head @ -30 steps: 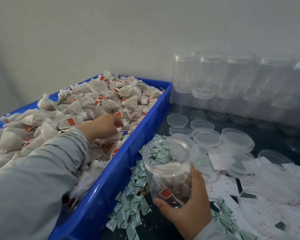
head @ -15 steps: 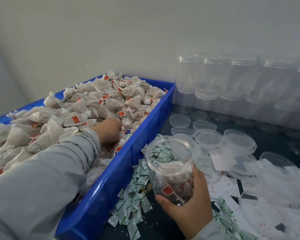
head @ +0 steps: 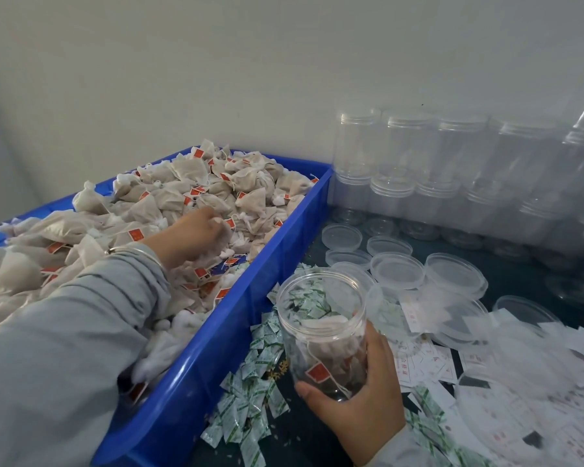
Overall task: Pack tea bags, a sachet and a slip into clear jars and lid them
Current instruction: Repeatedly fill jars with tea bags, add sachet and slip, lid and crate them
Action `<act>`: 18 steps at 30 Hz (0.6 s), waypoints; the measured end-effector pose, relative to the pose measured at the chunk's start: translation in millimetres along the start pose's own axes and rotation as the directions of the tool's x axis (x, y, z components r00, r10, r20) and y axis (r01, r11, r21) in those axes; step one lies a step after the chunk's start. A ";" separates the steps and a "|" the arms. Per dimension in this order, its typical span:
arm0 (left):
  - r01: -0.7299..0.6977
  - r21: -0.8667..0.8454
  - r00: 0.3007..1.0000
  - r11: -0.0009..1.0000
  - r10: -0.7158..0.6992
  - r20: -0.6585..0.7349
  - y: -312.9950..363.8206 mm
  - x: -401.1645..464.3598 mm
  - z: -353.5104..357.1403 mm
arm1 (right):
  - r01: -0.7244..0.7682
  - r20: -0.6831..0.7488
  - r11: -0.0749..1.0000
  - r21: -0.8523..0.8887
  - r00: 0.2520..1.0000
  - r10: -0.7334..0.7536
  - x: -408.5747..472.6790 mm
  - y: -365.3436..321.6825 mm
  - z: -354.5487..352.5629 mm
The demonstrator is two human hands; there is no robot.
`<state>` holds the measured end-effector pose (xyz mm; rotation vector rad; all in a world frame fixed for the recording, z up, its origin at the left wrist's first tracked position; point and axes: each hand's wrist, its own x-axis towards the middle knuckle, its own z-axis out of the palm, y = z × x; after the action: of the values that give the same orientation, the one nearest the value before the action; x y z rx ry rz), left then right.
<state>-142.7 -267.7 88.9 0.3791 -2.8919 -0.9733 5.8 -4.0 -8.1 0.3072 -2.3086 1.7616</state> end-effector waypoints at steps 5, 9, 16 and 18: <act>0.069 -0.425 0.998 0.903 -0.064 0.026 15.1 -6.1 -9.2 | -0.003 0.020 1.000 0.002 1.000 0.003 1.1 2.0 0.4; 0.034 -0.661 0.991 0.749 0.061 0.120 34.7 -22.5 -12.2 | -0.021 0.037 1.000 0.006 0.999 0.021 1.8 4.0 1.0; -0.101 -0.844 0.868 0.527 0.461 0.184 64.7 -58.6 -5.9 | -0.067 0.045 0.998 -0.014 0.997 0.067 2.8 8.3 4.9; -0.112 -0.836 0.808 0.537 0.539 0.237 69.1 -67.6 -4.6 | -0.072 0.038 0.997 -0.024 0.997 0.073 2.9 8.8 5.8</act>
<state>-91.2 -200.2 135.3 -0.5608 -2.2726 -2.3395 0.1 -7.4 -16.8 0.2598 -2.3939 1.7767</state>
